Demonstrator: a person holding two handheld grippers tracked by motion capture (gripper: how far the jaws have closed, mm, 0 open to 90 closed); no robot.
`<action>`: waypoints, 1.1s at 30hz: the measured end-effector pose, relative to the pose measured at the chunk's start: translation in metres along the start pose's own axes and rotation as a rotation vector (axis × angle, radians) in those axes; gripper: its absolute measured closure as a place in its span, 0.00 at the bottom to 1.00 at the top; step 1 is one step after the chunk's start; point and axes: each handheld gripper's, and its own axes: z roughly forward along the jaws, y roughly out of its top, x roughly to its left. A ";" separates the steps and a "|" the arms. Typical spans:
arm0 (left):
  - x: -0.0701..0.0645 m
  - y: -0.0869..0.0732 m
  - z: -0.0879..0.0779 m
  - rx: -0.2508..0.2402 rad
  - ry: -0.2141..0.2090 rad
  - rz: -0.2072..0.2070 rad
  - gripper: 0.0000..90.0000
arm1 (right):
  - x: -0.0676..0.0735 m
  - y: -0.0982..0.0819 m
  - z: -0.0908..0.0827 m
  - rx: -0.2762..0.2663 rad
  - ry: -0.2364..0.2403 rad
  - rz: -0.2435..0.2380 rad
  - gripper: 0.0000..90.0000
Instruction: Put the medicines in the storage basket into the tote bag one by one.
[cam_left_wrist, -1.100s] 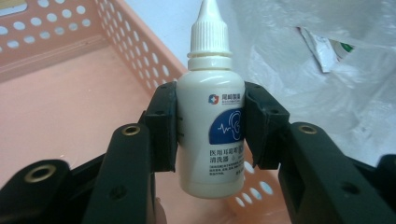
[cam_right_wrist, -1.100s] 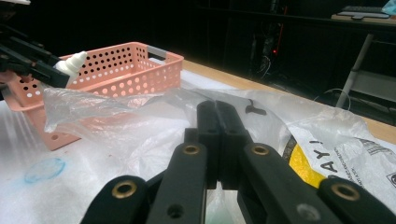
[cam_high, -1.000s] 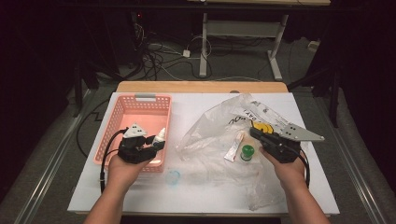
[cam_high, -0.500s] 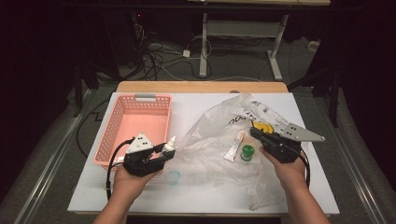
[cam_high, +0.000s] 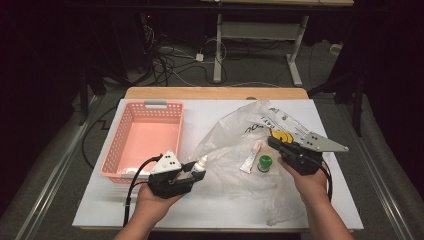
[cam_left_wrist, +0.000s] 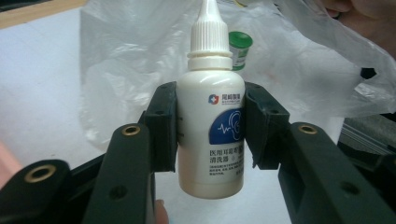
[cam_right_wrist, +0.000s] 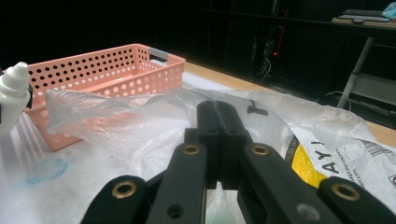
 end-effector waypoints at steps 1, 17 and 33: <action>-0.002 0.000 0.002 0.005 -0.002 0.006 0.64 | 0.000 0.000 0.000 0.002 0.001 -0.002 1.00; -0.031 0.011 0.067 0.086 -0.035 0.088 0.64 | 0.001 -0.001 0.002 0.008 0.002 -0.003 1.00; -0.018 0.036 0.132 0.118 0.030 0.055 0.64 | 0.001 -0.002 0.004 0.010 0.007 0.000 1.00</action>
